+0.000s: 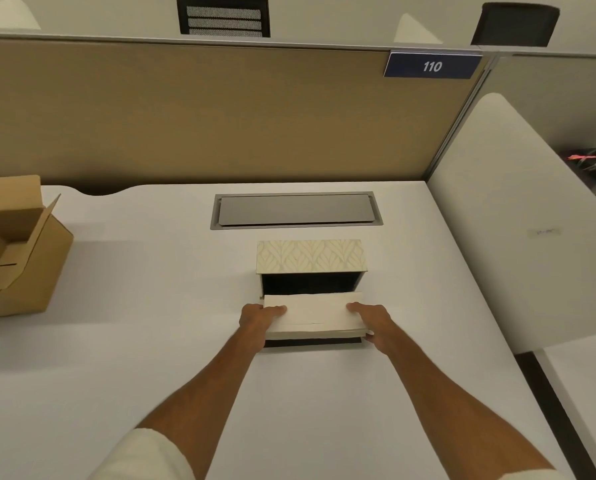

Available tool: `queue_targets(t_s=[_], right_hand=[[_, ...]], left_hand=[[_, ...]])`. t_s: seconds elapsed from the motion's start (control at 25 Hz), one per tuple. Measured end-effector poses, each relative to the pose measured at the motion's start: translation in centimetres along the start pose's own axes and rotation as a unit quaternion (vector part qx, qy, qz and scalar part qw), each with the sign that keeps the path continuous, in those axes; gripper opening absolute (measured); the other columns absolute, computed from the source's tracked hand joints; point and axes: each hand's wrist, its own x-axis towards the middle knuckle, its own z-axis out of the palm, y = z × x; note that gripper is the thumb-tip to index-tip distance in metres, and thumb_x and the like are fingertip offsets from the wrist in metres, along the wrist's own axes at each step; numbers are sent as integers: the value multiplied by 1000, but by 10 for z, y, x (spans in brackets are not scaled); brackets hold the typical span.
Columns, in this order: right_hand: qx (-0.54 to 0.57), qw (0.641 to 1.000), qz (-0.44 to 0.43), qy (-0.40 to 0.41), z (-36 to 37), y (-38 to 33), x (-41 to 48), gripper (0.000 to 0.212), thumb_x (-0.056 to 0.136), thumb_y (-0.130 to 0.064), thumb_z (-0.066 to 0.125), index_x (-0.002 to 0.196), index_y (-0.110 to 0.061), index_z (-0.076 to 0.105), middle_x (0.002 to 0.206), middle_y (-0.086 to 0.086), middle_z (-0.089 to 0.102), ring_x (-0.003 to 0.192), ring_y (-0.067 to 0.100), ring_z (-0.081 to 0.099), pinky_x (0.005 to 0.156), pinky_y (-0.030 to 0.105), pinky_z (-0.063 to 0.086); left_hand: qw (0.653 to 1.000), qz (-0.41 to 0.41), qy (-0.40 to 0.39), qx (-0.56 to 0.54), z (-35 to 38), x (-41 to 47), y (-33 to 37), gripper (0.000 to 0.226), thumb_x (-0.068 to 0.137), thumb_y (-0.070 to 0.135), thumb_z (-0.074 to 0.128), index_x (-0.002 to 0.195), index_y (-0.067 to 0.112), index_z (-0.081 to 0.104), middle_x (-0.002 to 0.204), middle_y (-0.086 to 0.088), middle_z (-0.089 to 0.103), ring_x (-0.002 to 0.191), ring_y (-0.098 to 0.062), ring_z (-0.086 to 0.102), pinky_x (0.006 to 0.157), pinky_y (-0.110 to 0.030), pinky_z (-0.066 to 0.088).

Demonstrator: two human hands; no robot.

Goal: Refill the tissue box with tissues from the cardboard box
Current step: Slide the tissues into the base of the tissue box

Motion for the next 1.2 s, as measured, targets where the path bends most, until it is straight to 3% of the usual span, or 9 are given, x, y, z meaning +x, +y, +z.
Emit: queue_targets(t_s=[0.36, 0.56, 0.72, 0.92, 1.08, 1.2], right_hand=[[-97, 994, -17, 36, 5, 3, 8, 48, 81, -39, 69, 113, -9, 48, 103, 7, 50, 93, 24, 49, 88, 38, 48], [-131, 990, -51, 32, 6, 7, 5, 52, 83, -43, 64, 117, -5, 52, 98, 4, 52, 93, 22, 50, 80, 34, 44], [-184, 978, -88, 48, 7, 6, -1, 54, 87, -42, 60, 121, -2, 51, 107, 8, 53, 93, 21, 48, 78, 32, 42], [-235, 964, -107, 61, 6, 4, -6, 56, 88, -45, 57, 121, 0, 52, 121, 15, 58, 95, 22, 51, 79, 31, 44], [-274, 955, -106, 51, 7, 2, -12, 62, 91, -48, 51, 131, -1, 46, 133, 16, 53, 117, 31, 53, 94, 36, 45], [-306, 945, -110, 38, 9, 1, -14, 63, 93, -49, 46, 134, 0, 42, 137, 17, 50, 122, 32, 51, 96, 37, 44]], left_hand=[[997, 33, 49, 57, 0, -1, -7, 63, 73, 27, 81, 123, -2, 55, 125, -17, 60, 114, -32, 57, 97, -41, 51], [983, 91, 60, 147, 2, -8, -9, 62, 81, 35, 73, 127, -1, 52, 127, -17, 60, 116, -32, 57, 97, -40, 50], [979, 104, 66, 161, 2, -12, -8, 58, 82, 34, 71, 125, -2, 53, 124, -18, 61, 113, -32, 59, 96, -41, 52], [981, 90, 62, 162, 5, -17, -3, 59, 84, 30, 71, 129, -1, 47, 129, -18, 56, 117, -33, 56, 97, -40, 50], [980, 89, 55, 168, 6, -18, -1, 65, 87, 29, 67, 137, -1, 40, 140, -18, 49, 126, -34, 50, 100, -39, 46], [977, 94, 54, 182, 7, -18, -1, 64, 88, 29, 65, 137, -2, 39, 140, -18, 49, 126, -34, 50, 100, -38, 46]])
